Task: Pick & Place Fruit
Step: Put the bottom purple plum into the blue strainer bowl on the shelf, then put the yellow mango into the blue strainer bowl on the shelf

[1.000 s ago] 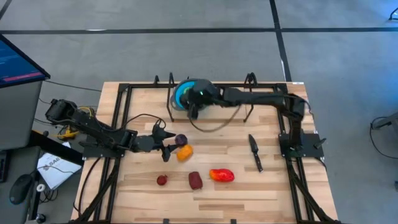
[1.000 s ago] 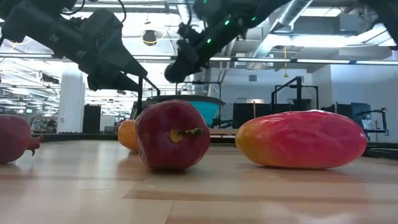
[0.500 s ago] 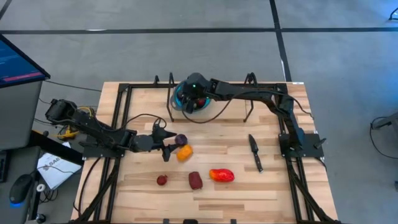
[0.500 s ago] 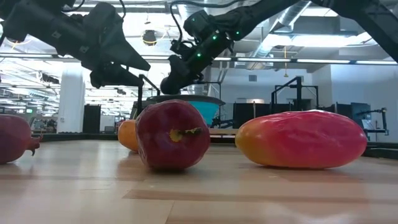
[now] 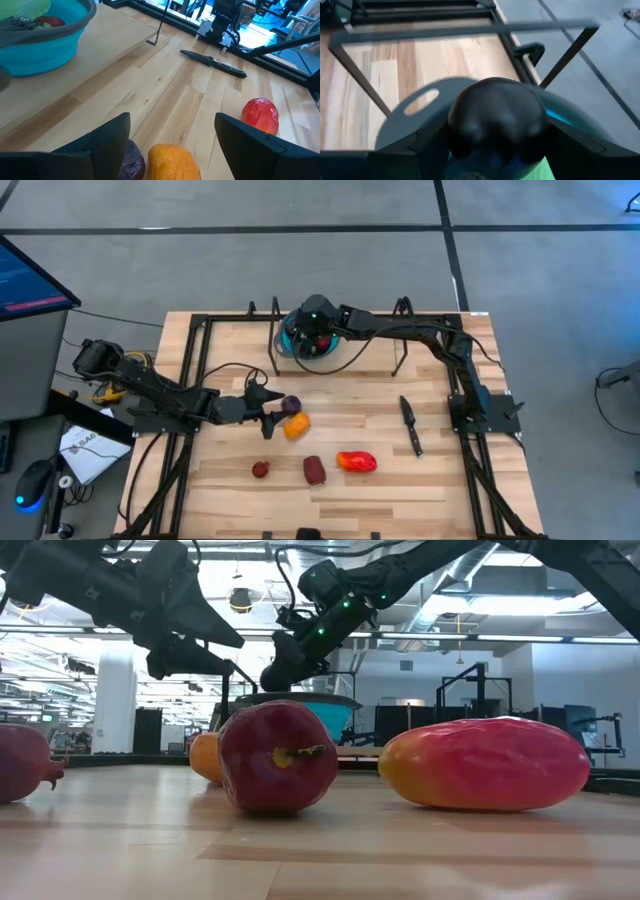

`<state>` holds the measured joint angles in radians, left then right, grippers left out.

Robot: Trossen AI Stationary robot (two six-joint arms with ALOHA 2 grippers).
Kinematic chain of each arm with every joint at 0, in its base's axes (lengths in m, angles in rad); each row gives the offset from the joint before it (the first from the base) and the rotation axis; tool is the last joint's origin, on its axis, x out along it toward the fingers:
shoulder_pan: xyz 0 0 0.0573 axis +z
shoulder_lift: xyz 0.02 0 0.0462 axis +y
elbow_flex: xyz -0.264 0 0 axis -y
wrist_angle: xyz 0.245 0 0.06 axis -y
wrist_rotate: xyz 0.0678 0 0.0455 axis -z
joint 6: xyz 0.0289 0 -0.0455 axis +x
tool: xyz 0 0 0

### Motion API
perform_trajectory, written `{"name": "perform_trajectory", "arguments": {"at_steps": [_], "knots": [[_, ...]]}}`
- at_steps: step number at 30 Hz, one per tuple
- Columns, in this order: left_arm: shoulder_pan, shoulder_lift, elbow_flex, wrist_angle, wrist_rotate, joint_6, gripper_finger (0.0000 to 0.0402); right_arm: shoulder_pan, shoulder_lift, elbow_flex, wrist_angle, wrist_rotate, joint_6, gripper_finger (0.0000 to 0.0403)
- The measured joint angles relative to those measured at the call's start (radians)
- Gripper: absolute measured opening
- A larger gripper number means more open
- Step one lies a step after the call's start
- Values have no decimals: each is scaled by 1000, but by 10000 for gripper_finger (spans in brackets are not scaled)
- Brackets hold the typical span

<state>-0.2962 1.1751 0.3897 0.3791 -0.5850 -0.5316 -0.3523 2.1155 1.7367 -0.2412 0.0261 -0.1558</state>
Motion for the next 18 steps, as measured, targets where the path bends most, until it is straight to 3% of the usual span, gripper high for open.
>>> {"name": "perform_trajectory", "arguments": {"at_steps": [5,9,14,18], "knots": [[0,0,0,6,0,2,285,1,0,-5,-7,0,18,303],[0,0,0,7,0,4,285,1,0,-5,6,0,-19,305],[0,0,0,8,1,4,285,0,-37,-5,-5,0,-35,275],[3,0,0,13,1,10,285,1,-68,-3,-32,-1,-29,220]]}}
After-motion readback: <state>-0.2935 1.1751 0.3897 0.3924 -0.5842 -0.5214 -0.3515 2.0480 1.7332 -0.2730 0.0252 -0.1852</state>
